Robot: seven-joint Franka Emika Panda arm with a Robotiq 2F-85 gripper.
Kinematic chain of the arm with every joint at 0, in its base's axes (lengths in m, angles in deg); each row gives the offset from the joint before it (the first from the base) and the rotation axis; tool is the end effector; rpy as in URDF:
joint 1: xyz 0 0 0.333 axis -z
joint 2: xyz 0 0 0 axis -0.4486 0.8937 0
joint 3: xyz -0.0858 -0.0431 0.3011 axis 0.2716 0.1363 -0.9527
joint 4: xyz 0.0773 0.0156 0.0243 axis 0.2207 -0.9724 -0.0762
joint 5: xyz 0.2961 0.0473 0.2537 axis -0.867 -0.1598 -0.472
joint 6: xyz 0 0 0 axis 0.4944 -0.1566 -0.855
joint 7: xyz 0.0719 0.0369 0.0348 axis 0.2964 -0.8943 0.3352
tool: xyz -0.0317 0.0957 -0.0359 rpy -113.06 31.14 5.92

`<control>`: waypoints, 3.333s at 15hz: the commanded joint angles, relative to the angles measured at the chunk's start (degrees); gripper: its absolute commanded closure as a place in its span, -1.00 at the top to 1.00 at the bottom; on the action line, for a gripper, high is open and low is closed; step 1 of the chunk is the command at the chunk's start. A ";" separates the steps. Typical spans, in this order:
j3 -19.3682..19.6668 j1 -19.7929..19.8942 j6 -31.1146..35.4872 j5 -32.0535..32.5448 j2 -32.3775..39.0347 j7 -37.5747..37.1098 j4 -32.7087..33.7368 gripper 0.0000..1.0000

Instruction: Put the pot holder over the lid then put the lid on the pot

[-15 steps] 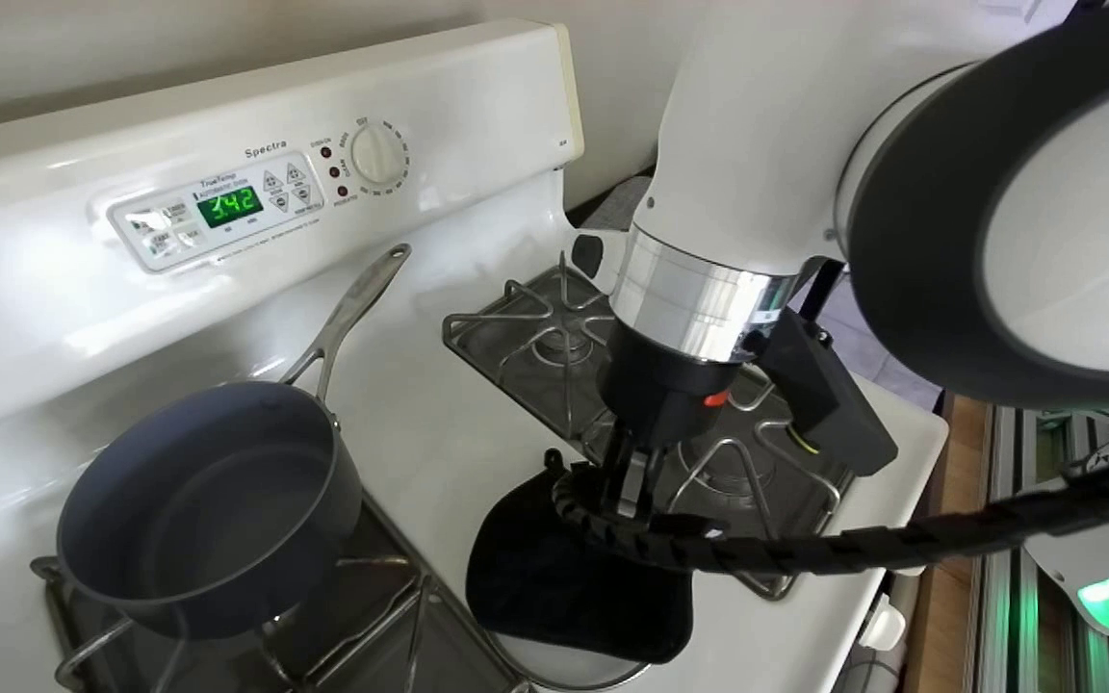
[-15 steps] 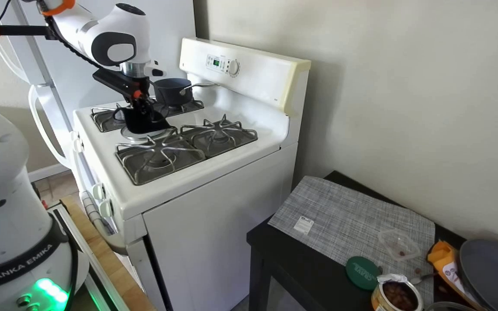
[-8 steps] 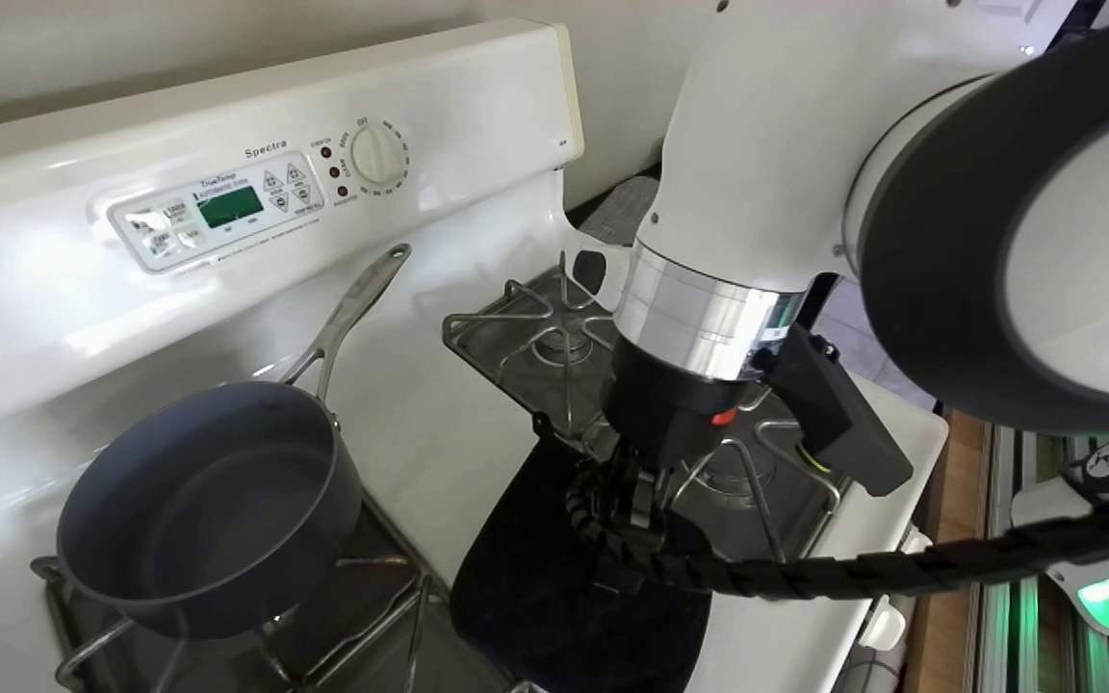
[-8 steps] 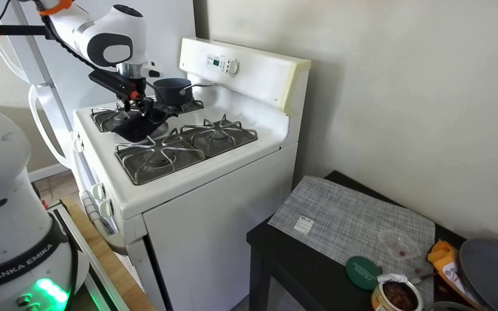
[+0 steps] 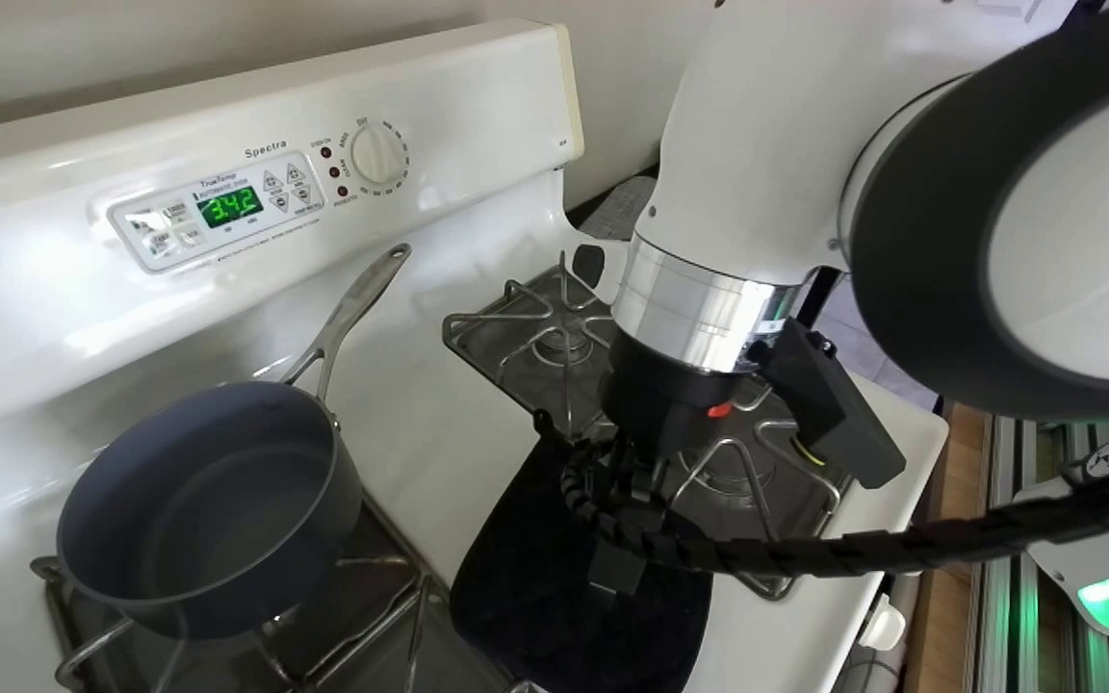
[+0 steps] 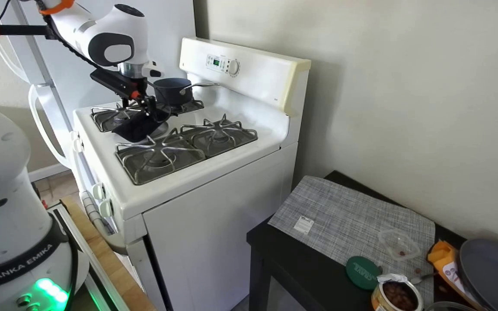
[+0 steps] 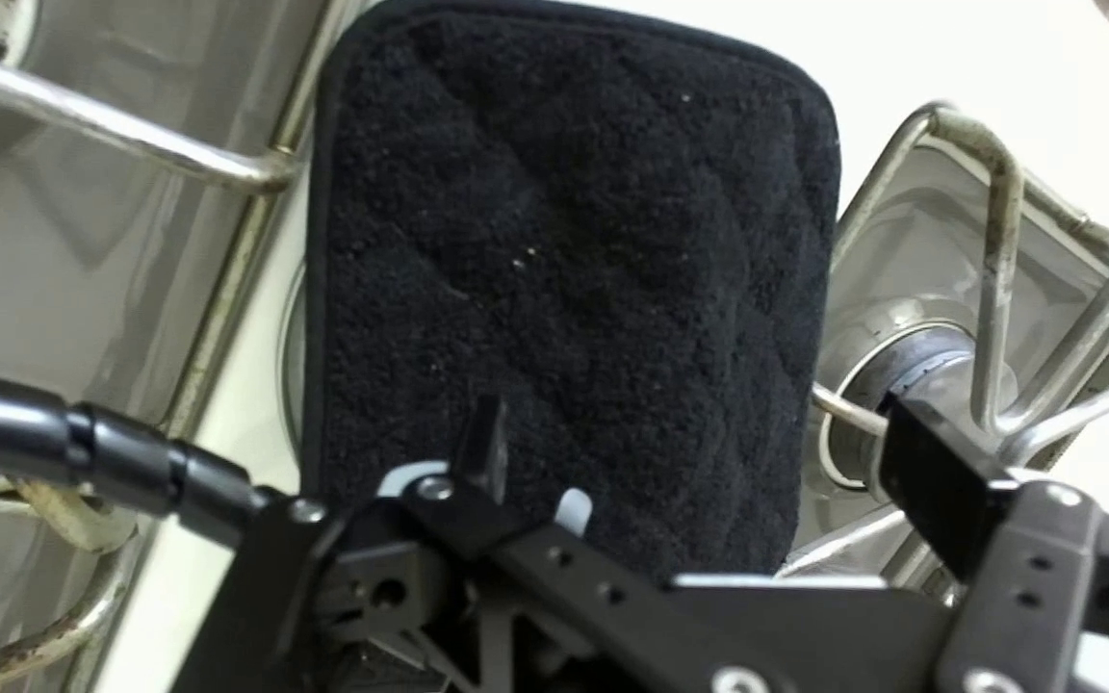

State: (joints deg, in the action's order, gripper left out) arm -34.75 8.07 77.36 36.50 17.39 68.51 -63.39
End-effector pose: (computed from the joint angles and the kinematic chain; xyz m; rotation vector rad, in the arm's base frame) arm 0.3860 0.2911 0.3038 -2.7434 -0.4845 -0.1067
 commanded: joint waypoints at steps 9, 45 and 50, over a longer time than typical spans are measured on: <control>0.87 -0.21 -0.13 0.20 -0.20 -0.11 0.95 1.00; 3.04 -5.10 6.54 32.78 12.12 -45.51 6.52 0.21; 4.67 -5.87 5.37 34.20 12.63 -46.73 7.65 -0.62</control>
State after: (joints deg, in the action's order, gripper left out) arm -31.33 3.92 82.11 68.35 27.70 25.40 -57.23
